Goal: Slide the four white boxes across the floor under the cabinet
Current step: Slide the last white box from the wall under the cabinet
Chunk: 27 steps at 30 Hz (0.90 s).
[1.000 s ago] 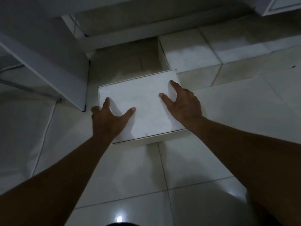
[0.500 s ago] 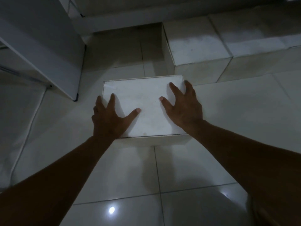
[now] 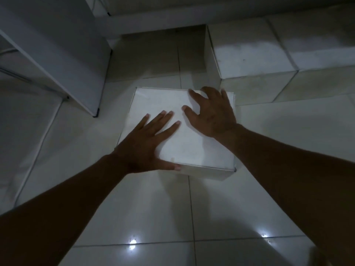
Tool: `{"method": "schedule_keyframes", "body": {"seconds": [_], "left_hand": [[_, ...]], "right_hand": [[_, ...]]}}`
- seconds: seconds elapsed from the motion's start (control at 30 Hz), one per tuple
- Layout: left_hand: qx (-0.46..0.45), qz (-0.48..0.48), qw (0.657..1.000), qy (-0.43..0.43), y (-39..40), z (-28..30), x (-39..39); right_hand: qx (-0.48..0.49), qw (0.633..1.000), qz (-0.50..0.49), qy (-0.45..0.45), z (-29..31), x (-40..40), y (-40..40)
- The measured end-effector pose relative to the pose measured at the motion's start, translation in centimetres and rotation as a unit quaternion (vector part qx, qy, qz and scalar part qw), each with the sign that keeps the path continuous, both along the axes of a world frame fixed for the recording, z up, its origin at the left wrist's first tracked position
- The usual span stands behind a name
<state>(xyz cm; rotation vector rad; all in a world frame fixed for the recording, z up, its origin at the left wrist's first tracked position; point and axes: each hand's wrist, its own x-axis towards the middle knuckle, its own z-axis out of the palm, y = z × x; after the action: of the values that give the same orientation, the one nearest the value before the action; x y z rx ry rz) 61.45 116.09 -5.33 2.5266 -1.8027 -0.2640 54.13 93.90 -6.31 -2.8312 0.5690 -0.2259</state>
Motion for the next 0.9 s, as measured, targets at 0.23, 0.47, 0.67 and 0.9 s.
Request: {"method": "schedule_keyframes", "body": {"seconds": [0.23,0.47,0.67,0.9], "left_hand": [[0.000,0.041,0.999,-0.035,1.9,0.5,3.3],[-0.151,0.334,0.922,0.126,1.2,0.4,-0.8],[-0.149,0.430,0.861,0.226,-4.5,0.6,-1.1],[-0.090,0.325,0.927,0.166,-6.0,1.5,0.9]], "right_hand": [[-0.015,0.997,-0.071,0.007,0.5,-1.3,-1.0],[-0.032,0.990,-0.139,0.022,0.1,-2.3,-0.5],[-0.037,0.984,-0.172,0.020,0.2,-3.2,0.6],[-0.053,0.985,-0.156,-0.044,0.2,-5.7,1.1]]}}
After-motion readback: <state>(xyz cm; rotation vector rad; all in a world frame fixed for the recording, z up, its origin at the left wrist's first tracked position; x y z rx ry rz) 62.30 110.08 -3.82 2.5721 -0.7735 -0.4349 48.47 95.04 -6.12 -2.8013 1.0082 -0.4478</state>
